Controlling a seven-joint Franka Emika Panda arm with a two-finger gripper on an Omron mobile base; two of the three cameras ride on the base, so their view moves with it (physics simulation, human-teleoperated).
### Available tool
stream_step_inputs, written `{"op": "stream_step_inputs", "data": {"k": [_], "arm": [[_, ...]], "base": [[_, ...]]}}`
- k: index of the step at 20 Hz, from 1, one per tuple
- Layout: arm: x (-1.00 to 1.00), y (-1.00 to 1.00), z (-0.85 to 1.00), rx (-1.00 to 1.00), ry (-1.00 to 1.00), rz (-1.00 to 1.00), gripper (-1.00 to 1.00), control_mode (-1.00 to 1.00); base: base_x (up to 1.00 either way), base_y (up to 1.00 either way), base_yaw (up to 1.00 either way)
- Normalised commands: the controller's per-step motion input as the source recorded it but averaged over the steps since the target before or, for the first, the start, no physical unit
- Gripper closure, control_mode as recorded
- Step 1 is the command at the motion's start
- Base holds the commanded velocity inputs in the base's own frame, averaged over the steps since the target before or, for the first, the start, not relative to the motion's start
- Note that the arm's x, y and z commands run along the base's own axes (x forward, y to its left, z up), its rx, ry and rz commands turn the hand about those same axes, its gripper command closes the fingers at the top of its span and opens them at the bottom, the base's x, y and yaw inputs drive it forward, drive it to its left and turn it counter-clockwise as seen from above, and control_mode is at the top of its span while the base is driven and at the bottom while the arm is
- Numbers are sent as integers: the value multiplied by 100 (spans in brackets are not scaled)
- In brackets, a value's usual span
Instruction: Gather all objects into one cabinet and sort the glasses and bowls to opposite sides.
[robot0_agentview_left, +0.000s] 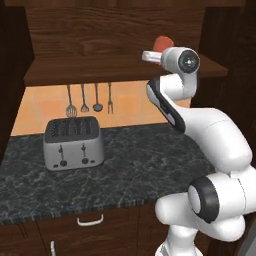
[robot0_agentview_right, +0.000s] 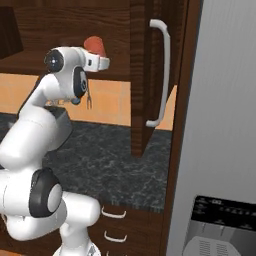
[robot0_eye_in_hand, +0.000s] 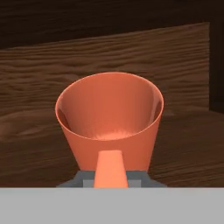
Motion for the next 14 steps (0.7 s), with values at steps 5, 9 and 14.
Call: {"op": "stream_step_inputs", "data": {"k": [5, 9, 14], "arm": [[0, 0, 0, 0, 0, 0, 100, 100], [0, 0, 0, 0, 0, 0, 100, 100], [0, 0, 0, 0, 0, 0, 100, 100]], "base": [[-100, 1, 0], [-95, 11, 0], [-76, 23, 1]]}}
